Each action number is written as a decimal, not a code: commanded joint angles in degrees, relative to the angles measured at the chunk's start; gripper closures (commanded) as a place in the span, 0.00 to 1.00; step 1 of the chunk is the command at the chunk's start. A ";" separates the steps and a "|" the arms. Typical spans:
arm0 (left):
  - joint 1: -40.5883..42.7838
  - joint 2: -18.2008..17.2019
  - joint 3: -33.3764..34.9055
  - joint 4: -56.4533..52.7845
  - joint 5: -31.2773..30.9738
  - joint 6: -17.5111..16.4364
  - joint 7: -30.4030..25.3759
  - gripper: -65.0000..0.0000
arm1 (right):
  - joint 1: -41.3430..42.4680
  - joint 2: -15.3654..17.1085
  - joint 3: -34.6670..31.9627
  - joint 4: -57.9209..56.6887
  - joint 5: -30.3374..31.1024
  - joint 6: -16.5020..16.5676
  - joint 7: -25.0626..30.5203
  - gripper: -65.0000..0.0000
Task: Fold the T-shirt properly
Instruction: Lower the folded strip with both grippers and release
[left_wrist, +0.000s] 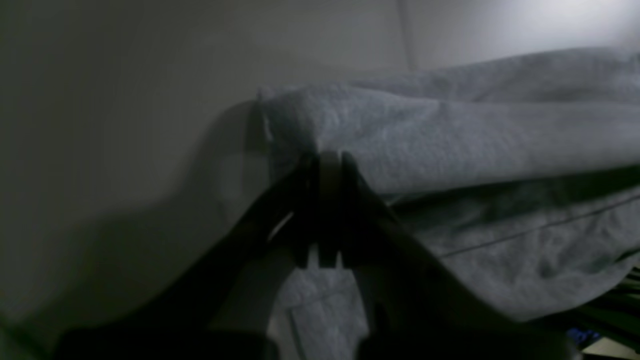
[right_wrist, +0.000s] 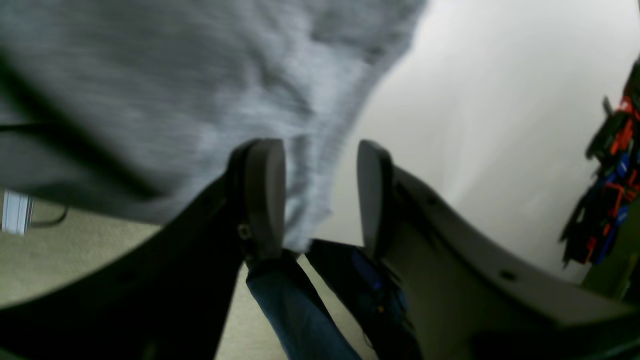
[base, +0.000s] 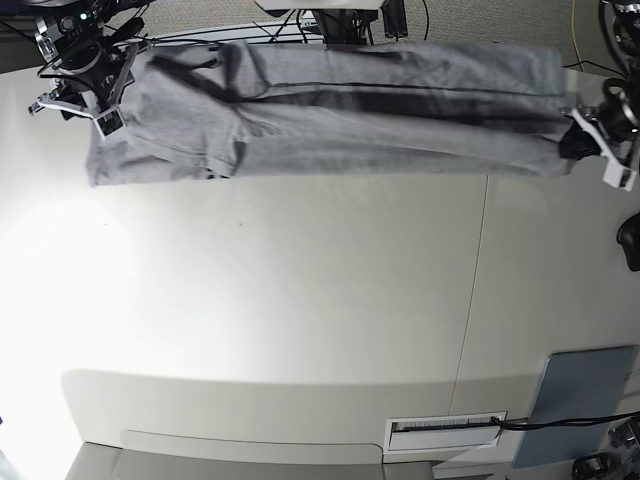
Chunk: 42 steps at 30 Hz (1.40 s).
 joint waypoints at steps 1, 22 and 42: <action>-0.02 -1.42 -1.36 0.76 -1.44 0.15 0.70 1.00 | -0.33 0.66 0.48 0.92 -0.37 -0.81 0.59 0.63; 5.35 -0.66 -1.97 0.72 1.20 0.28 5.66 0.99 | -0.31 0.66 0.48 0.92 -0.39 -1.20 1.27 0.63; 5.40 -0.59 -1.97 -10.05 -5.20 -0.31 -0.70 0.49 | -0.31 0.66 0.48 0.92 -0.39 -1.20 1.68 0.63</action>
